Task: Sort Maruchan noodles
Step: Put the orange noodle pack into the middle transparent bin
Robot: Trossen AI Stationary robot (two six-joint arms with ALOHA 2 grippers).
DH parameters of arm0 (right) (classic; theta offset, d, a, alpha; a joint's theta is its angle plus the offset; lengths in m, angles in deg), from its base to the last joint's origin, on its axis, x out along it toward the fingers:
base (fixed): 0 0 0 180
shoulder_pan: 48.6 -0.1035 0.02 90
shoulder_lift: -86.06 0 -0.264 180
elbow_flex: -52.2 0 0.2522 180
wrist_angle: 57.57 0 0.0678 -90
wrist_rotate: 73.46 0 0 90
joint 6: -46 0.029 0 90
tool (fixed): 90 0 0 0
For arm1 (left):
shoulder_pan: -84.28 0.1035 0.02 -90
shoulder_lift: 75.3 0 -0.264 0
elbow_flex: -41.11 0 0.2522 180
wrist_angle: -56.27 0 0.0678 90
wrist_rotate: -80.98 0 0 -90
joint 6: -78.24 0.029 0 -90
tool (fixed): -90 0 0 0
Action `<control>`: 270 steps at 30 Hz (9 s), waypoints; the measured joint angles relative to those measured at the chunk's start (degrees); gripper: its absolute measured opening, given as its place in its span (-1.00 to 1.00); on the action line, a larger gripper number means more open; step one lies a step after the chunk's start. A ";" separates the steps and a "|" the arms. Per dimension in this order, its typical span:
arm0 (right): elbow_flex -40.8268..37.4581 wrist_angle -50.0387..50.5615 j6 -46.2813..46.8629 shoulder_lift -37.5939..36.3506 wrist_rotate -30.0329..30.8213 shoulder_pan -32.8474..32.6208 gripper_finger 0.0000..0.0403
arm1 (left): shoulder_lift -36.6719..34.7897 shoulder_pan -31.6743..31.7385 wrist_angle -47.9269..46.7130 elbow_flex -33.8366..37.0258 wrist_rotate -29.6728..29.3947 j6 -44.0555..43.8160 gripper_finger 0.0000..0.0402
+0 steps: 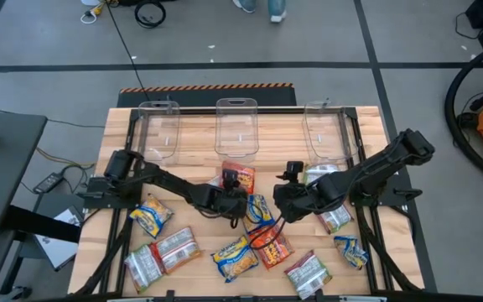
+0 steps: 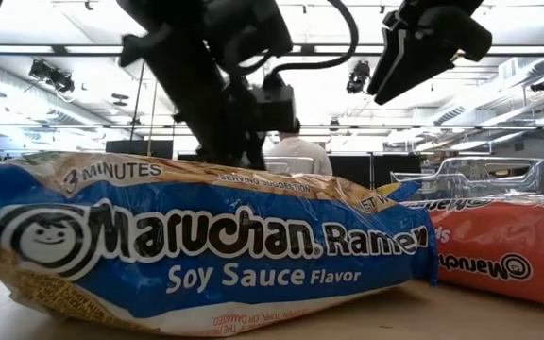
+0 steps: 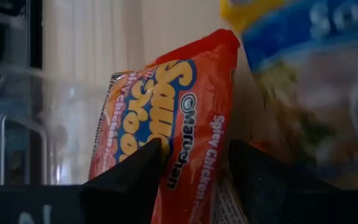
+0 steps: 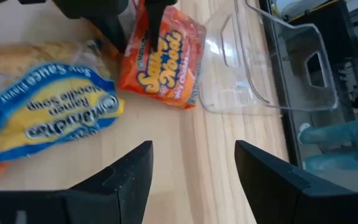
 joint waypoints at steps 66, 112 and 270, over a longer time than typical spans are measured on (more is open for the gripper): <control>-10.18 -110.66 -114.13 -4.17 10.62 0.62 0.40 | -20.35 16.84 37.59 -22.29 13.80 -44.54 -0.96; 2.06 -117.99 -92.29 18.51 -9.36 29.20 0.01 | -25.51 21.46 99.41 20.55 3.86 -59.36 -0.93; -0.02 -35.44 -29.45 5.92 -56.55 41.55 -0.21 | -55.32 2.23 7.55 20.76 9.48 -19.90 0.01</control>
